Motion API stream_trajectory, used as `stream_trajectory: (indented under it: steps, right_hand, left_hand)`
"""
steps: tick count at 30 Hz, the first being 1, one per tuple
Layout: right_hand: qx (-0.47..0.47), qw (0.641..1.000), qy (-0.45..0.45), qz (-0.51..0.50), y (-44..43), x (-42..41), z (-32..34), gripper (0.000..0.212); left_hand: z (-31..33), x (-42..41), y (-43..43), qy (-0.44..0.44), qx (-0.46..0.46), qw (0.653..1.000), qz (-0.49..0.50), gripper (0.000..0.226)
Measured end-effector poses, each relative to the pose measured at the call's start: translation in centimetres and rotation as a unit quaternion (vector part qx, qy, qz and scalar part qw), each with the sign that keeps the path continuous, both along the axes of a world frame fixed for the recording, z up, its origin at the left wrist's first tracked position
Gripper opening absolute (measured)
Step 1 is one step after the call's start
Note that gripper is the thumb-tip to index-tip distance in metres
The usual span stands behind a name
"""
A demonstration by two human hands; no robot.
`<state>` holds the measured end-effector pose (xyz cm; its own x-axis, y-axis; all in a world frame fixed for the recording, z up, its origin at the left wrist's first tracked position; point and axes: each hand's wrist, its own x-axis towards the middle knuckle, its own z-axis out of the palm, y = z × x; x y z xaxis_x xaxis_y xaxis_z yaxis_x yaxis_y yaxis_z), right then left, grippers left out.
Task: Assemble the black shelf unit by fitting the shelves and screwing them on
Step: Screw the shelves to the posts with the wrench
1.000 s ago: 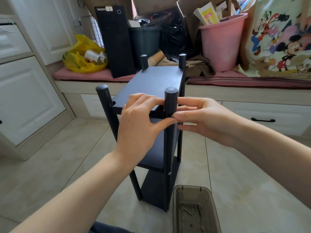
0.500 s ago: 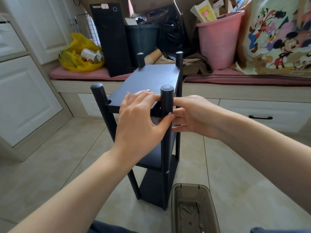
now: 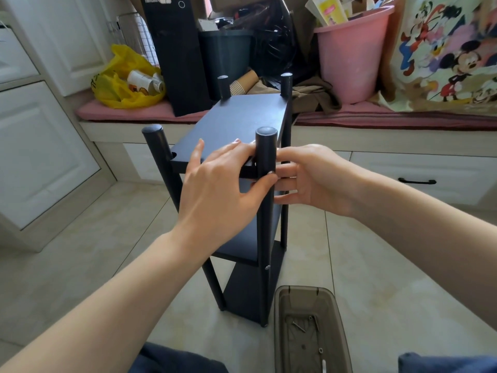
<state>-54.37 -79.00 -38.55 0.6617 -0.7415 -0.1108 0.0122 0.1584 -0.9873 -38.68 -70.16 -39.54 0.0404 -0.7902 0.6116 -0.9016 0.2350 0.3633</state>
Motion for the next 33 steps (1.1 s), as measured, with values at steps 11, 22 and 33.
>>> stream_trajectory:
  steps: [11,22,33]
  right_hand:
    - [0.043,0.991,0.122,-0.021,-0.5,-4.2,-4.6,0.023]
    - [0.096,0.894,0.435,0.054,1.0,-4.8,-24.5,0.015]
    - [-0.055,0.784,0.61,0.102,5.3,-5.1,-39.3,0.029]
  left_hand:
    - [-0.3,0.0,-0.3,0.035,-0.014,0.999,-0.01,0.04]
    - [-0.7,-0.8,-1.0,0.02,-0.048,0.998,-0.024,0.032]
    - [-1.1,-1.0,-1.2,0.015,-0.042,0.999,-0.016,0.033]
